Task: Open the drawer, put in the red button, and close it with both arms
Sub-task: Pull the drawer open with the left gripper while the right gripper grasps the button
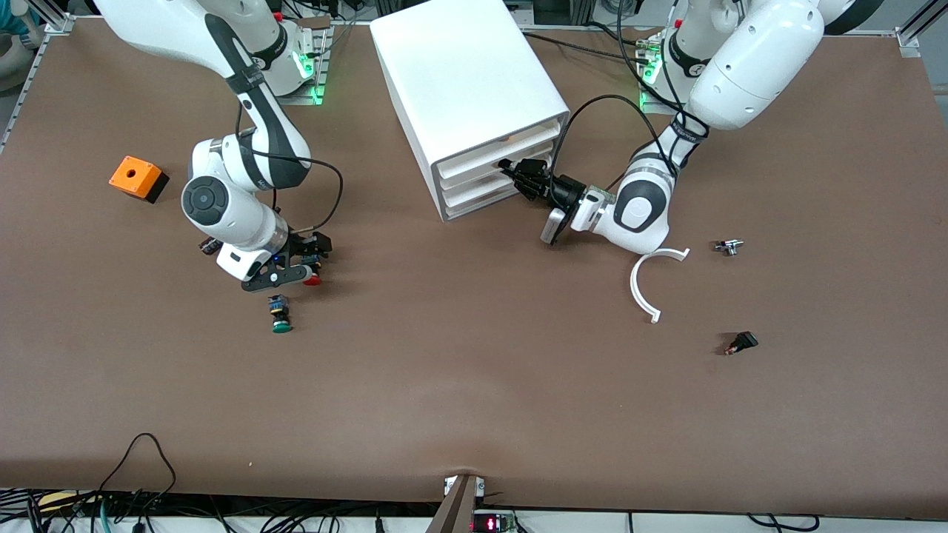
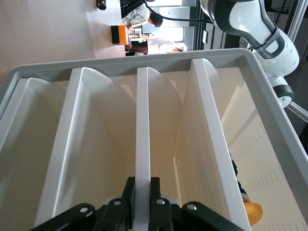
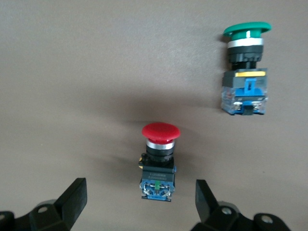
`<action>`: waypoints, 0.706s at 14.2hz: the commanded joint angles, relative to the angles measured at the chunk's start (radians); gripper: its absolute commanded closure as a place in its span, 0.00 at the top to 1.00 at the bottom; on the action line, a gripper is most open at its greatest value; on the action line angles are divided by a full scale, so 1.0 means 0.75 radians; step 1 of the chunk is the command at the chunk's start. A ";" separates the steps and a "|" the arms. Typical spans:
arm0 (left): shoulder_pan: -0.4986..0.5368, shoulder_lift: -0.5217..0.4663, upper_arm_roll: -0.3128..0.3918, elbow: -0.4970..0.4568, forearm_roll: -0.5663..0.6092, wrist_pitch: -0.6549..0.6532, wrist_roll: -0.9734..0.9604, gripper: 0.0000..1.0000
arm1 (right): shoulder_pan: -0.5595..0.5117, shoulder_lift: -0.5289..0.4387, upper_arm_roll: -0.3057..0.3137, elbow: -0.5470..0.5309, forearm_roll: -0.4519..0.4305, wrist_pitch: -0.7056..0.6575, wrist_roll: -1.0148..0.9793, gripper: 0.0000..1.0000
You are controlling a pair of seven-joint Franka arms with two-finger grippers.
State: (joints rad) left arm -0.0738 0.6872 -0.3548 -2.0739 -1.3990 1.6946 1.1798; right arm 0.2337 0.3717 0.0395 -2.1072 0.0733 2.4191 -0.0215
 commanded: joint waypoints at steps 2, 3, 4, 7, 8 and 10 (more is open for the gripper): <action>0.004 -0.004 0.013 0.008 -0.025 0.015 -0.043 0.00 | -0.007 0.005 0.005 -0.052 -0.002 0.065 -0.069 1.00; 0.010 -0.006 0.017 0.024 -0.016 0.015 -0.080 0.00 | -0.009 0.016 0.005 -0.054 -0.002 0.065 -0.086 1.00; 0.010 -0.004 0.025 0.043 -0.010 0.015 -0.108 0.00 | -0.011 0.026 0.005 -0.054 -0.002 0.065 -0.106 1.00; -0.002 -0.004 0.048 0.090 -0.008 0.043 -0.215 0.00 | -0.011 0.054 0.005 -0.056 -0.002 0.092 -0.125 1.00; -0.002 -0.002 0.052 0.106 -0.008 0.044 -0.235 0.00 | -0.011 0.065 0.005 -0.058 -0.004 0.112 -0.127 1.00; -0.006 -0.002 0.082 0.149 0.028 0.046 -0.292 0.00 | -0.011 0.081 0.003 -0.064 -0.004 0.131 -0.149 1.00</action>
State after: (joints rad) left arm -0.0697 0.6872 -0.3109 -2.0098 -1.3893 1.7010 1.0302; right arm 0.2322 0.4281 0.0385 -2.1392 0.0730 2.4874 -0.1019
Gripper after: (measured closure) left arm 0.859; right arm 0.000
